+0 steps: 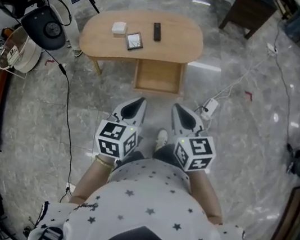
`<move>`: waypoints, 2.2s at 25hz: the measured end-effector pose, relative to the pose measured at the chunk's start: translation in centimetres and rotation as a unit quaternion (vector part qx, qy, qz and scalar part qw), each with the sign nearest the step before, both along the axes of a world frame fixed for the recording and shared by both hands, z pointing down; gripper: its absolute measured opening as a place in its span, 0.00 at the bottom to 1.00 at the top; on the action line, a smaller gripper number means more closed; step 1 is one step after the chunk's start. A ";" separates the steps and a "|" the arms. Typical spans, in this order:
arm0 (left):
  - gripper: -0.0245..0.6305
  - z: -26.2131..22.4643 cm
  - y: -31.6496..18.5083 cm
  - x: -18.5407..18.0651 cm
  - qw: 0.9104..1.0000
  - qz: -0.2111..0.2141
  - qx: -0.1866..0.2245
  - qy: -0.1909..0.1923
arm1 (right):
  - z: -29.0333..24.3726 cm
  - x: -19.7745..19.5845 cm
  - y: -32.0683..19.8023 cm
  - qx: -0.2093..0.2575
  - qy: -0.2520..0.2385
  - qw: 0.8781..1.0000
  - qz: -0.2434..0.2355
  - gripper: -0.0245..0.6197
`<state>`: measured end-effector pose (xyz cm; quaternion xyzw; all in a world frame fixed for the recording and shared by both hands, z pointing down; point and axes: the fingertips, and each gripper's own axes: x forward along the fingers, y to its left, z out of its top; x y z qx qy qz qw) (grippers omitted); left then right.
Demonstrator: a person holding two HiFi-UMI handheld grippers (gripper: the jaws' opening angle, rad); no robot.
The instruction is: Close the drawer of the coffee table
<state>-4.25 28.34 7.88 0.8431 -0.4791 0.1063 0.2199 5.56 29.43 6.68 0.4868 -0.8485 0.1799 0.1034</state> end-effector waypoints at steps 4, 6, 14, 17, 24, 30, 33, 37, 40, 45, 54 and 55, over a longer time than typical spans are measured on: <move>0.05 0.4 -2.0 0.7 1.000 -0.017 0.001 -0.001 | 0.5 1.1 -2.1 -0.001 0.001 1.000 -0.011 0.05; 0.05 0.5 -2.8 1.2 1.000 -0.025 0.000 0.000 | 0.5 1.8 -3.1 0.002 0.002 1.000 -0.018 0.05; 0.05 1.5 -6.2 3.3 0.999 -0.050 -0.004 0.002 | 0.9 4.0 -7.1 0.007 0.008 0.999 -0.042 0.05; 0.05 1.8 -7.2 4.0 0.998 -0.056 -0.006 0.002 | 1.4 4.9 -8.0 0.001 0.007 0.999 -0.049 0.05; 0.05 3.2 -8.8 4.7 0.997 -0.070 -0.014 -0.006 | 2.9 6.1 -9.8 -0.014 0.007 0.998 -0.061 0.05; 0.05 4.9 -9.3 4.3 0.996 -0.085 -0.028 -0.013 | 4.6 6.6 -11.1 -0.029 0.007 0.998 -0.064 0.05; 0.05 6.0 -10.0 3.9 0.995 -0.089 -0.035 -0.015 | 5.8 6.7 -11.9 -0.038 0.007 0.997 -0.064 0.05; 0.05 7.4 -11.0 3.5 0.995 -0.091 -0.042 -0.015 | 7.1 6.7 -12.8 -0.048 0.014 0.997 -0.063 0.05; 0.05 8.6 -12.0 3.2 0.994 -0.094 -0.047 -0.018 | 8.4 7.0 -13.6 -0.057 0.016 0.997 -0.059 0.05; 0.05 10.4 -13.9 2.3 0.993 -0.101 -0.055 -0.017 | 10.6 7.3 -15.4 -0.069 0.023 0.996 -0.051 0.05; 0.05 15.5 -16.4 0.1 0.990 -0.116 -0.081 -0.019 | 15.9 7.2 -18.0 -0.102 0.033 0.993 -0.047 0.05; 0.05 16.2 -16.6 -0.1 0.989 -0.117 -0.086 -0.021 | 16.6 7.1 -18.2 -0.107 0.035 0.993 -0.046 0.05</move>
